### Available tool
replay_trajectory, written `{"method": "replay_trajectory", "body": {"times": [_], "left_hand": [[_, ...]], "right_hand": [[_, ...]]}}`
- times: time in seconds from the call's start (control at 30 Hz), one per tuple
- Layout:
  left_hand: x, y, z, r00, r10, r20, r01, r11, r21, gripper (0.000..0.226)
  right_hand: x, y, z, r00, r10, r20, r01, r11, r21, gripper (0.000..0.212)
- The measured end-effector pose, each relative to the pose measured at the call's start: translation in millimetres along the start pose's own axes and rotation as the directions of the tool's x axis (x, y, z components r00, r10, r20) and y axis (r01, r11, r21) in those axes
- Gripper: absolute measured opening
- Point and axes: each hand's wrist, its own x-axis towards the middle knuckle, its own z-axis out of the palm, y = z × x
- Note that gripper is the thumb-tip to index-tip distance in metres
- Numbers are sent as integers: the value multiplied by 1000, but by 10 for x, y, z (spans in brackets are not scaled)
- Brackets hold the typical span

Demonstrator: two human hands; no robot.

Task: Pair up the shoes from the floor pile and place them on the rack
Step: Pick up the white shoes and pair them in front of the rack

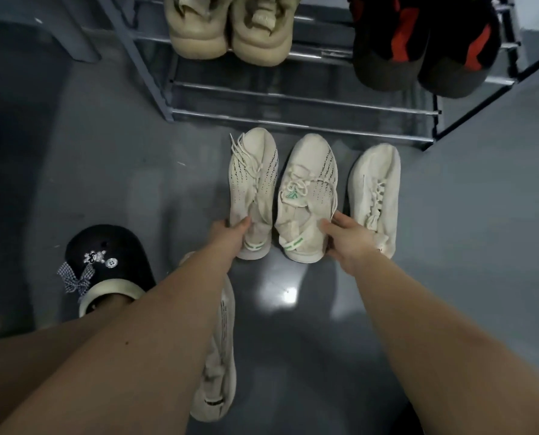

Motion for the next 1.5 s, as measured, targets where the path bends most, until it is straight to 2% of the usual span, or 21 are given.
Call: {"method": "replay_trajectory", "body": {"times": [0.1, 0.2, 0.27, 0.33, 0.37, 0.43, 0.5, 0.63, 0.77, 0.83, 0.97, 1.03, 1.1, 1.27, 1.4, 1.5], "left_hand": [[27, -44, -2, 999, -30, -25, 30, 999, -23, 60], [26, -112, 10, 1000, -7, -11, 6, 997, -74, 69], [-18, -138, 28, 1000, 28, 14, -27, 998, -64, 80], [31, -211, 66, 999, 36, 3, -36, 999, -34, 105], [80, -267, 87, 999, 44, 11, -43, 999, -24, 113], [204, -380, 137, 998, 61, 25, -61, 998, 4, 118], [66, -281, 134, 997, 62, 44, -63, 998, 27, 112], [-41, -179, 150, 992, 27, 125, -13, 993, -115, 55], [-107, -160, 160, 970, -61, 236, 130, 948, -292, 37], [-144, -129, 152, 954, -65, 294, 177, 911, -373, 28], [-238, -65, 75, 938, -23, 347, 185, 877, -444, 41], [-297, -56, 20, 934, -7, 356, 177, 877, -447, 35], [-375, -71, -57, 928, 9, 372, 172, 876, -450, 26], [-520, -97, -325, 943, 62, 326, 108, 870, -481, 32], [-580, 101, -549, 935, 156, 320, 14, 882, -471, 15], [-568, 335, -695, 932, 201, 301, -40, 883, -467, 25]], "right_hand": [[109, 167, -13, 996, 4, -86, -10, 998, -65, 84], [-3, 116, 126, 993, 32, -117, -51, 986, -161, 73], [-32, 110, 202, 986, 74, -149, -100, 979, -176, 93], [-43, 141, 241, 978, 122, -169, -153, 971, -184, 120], [-48, 159, 255, 974, 149, -168, -175, 972, -155, 121], [-61, 190, 278, 974, 168, -151, -183, 979, -86, 97], [-85, 216, 266, 982, 159, -104, -168, 982, -86, 76], [-132, 183, 193, 985, 164, -60, -167, 984, -54, 58], [-233, 151, 216, 983, 182, 29, -184, 961, 205, 64], [-275, 124, 203, 985, 168, 35, -171, 947, 273, 57], [-369, 44, 170, 987, 153, 52, -161, 921, 355, 72], [-458, 15, 166, 987, 149, 65, -162, 923, 348, 73], [-550, 19, 179, 986, 139, 94, -163, 928, 335, 64], [-792, 9, 330, 987, 102, 121, -140, 918, 370, 58], [-918, -157, 524, 990, 52, 129, -99, 916, 388, 58], [-916, -349, 672, 993, 11, 120, -54, 930, 364, 60]]}}
